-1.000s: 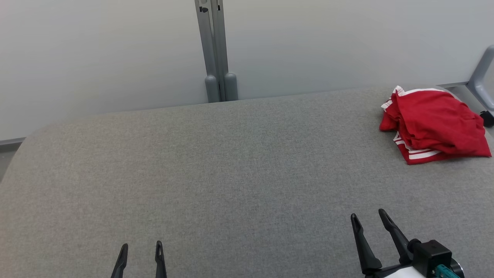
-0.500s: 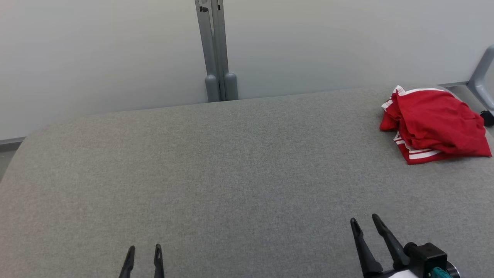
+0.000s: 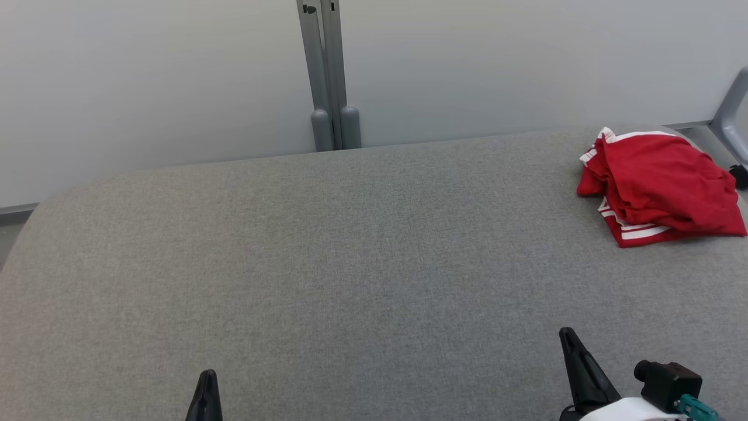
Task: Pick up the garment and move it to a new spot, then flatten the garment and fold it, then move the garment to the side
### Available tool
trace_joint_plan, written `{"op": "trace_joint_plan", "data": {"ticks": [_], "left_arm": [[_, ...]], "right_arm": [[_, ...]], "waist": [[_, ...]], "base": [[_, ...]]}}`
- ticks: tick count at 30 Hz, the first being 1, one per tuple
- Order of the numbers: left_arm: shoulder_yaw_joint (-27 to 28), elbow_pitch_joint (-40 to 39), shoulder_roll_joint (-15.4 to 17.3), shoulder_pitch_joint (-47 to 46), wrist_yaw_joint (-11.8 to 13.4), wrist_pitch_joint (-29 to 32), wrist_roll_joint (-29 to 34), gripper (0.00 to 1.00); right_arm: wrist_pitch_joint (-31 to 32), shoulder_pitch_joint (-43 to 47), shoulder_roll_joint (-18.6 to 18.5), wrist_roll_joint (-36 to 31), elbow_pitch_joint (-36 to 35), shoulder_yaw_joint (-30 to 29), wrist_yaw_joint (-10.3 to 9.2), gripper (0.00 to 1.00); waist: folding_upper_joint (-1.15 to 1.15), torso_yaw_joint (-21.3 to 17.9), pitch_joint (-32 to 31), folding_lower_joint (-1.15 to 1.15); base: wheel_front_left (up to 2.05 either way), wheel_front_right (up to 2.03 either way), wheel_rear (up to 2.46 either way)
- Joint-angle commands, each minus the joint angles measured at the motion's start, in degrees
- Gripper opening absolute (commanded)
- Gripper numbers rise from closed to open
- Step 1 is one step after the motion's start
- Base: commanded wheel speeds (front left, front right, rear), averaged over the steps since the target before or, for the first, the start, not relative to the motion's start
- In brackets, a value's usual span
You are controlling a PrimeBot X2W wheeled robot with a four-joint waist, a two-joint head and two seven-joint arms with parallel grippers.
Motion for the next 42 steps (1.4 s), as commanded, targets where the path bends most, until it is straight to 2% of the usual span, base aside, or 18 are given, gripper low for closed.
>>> {"op": "trace_joint_plan", "data": {"ticks": [1,21,42], "left_arm": [[0.47,-0.26,0.61,-2.03,-0.45,0.32,-2.66,0.00],[2.46,3.35,1.54,-7.74,-3.20,4.05,-22.37,0.00],[4.73,5.55,1.96,-12.15,-5.33,7.59,-38.46,0.00]], "right_arm": [[0.39,-1.82,-0.22,2.61,-0.51,-0.50,-0.01,0.00],[4.37,-5.44,-0.23,20.58,1.10,-3.18,-0.02,0.00],[8.09,-8.41,0.10,35.32,2.44,-5.84,-0.04,0.00]], "waist": [[0.00,0.02,0.05,0.00],[0.00,0.32,0.86,0.00],[0.00,0.63,1.71,0.00]], "base": [[0.00,0.00,0.00],[0.00,0.00,0.00],[0.00,0.00,0.00]]}}
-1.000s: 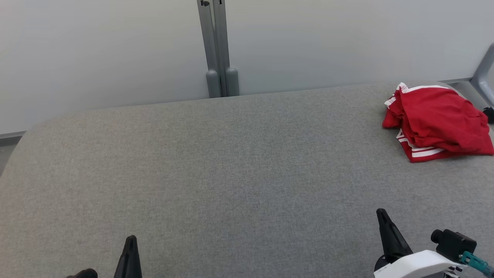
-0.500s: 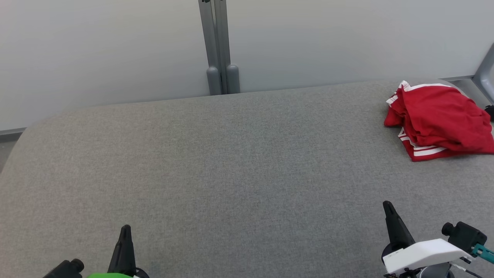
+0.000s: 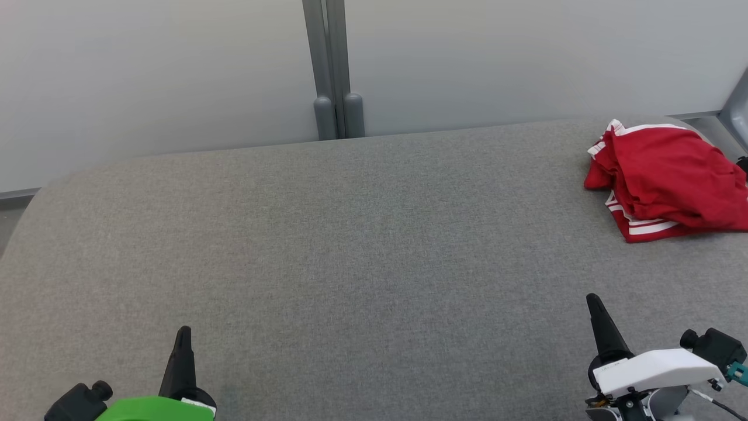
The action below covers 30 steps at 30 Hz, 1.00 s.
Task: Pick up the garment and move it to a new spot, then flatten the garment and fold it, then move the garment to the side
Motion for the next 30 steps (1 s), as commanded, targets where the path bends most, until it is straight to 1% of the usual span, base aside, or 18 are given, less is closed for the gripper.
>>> {"op": "trace_joint_plan", "data": {"ticks": [1,30], "left_arm": [[0.49,-0.22,0.61,-1.74,-0.43,0.43,-2.08,0.00],[3.50,2.48,0.61,-6.61,-2.77,4.73,-19.03,0.00]], "right_arm": [[0.46,-1.58,0.01,1.71,-0.30,-0.49,-0.03,0.00],[4.81,-4.83,0.64,17.30,1.24,-3.80,-0.04,0.00]], "waist": [[0.00,0.03,0.06,0.00],[0.00,0.45,1.23,0.00]], "base": [[0.00,0.00,0.00],[0.00,0.00,0.00]]}}
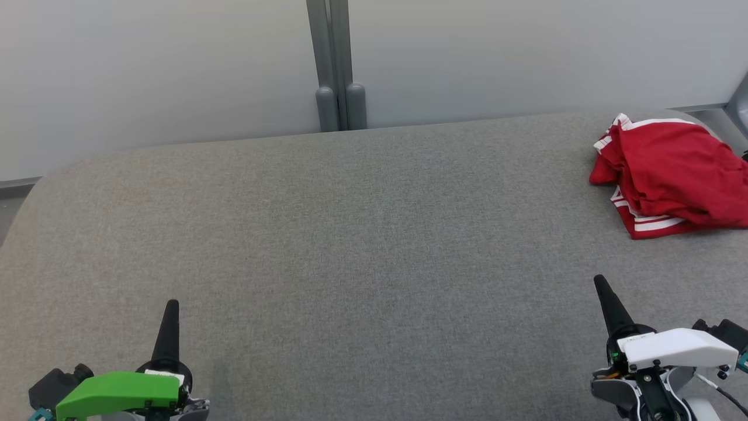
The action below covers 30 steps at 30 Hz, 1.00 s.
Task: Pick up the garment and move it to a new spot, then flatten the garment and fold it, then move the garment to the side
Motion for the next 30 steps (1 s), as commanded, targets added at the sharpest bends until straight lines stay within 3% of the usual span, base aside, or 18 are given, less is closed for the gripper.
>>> {"op": "trace_joint_plan", "data": {"ticks": [1,30], "left_arm": [[0.51,-0.07,0.45,-1.54,-0.45,0.38,-1.71,0.00],[3.27,2.24,0.08,-5.48,-2.33,4.14,-15.15,0.00]], "right_arm": [[0.38,-1.37,-0.04,1.32,-0.14,-0.41,-0.02,0.00],[4.18,-3.82,0.73,13.76,1.21,-3.38,-0.01,0.00]], "waist": [[0.00,0.02,0.06,0.00],[0.00,0.47,1.28,0.00]], "base": [[0.00,0.00,0.00],[0.00,0.00,0.00]]}}
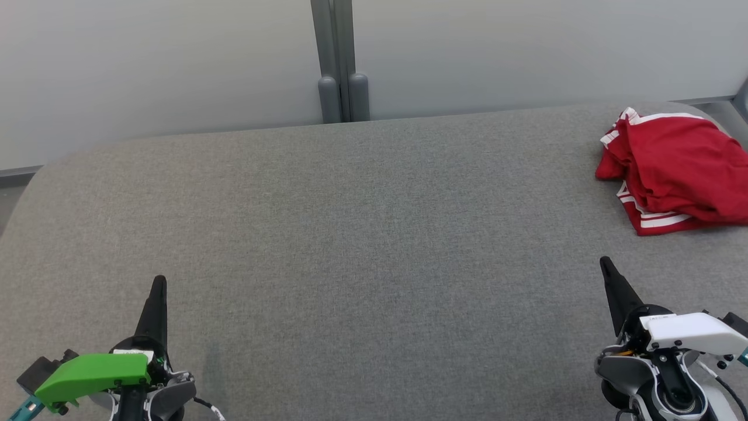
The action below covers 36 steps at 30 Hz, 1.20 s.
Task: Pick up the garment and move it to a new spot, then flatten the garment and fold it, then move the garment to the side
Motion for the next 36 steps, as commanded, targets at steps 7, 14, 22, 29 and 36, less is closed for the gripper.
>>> {"op": "trace_joint_plan", "data": {"ticks": [7,14,22,29,36], "left_arm": [[0.86,0.54,0.08,-2.06,-0.75,1.00,-3.54,0.00],[1.24,0.76,-0.06,-2.25,-0.89,1.36,-4.57,0.00],[1.45,0.77,-0.23,-2.28,-0.89,1.57,-4.26,0.00],[1.60,0.77,-0.39,-2.30,-0.89,1.70,-4.04,0.00],[1.75,0.78,-0.49,-2.32,-0.89,1.90,-3.85,0.00]], "right_arm": [[1.11,-1.22,0.19,3.24,0.38,-0.86,0.02,0.00],[1.54,-1.33,0.34,4.12,0.48,-1.20,0.02,0.00],[1.63,-1.35,0.46,3.89,0.49,-1.37,0.02,0.00],[1.67,-1.37,0.56,3.74,0.50,-1.50,0.02,0.00],[1.80,-1.39,0.65,3.57,0.51,-1.63,0.02,0.00]], "waist": [[0.00,0.11,0.30,0.00],[0.00,0.17,0.45,0.00],[0.00,0.17,0.45,0.00],[0.00,0.17,0.45,0.00],[0.00,0.17,0.45,0.00]], "base": [[0.00,0.00,0.00],[0.00,0.00,0.00],[0.00,0.00,0.00],[0.00,0.00,0.00],[0.00,0.00,0.00]]}}
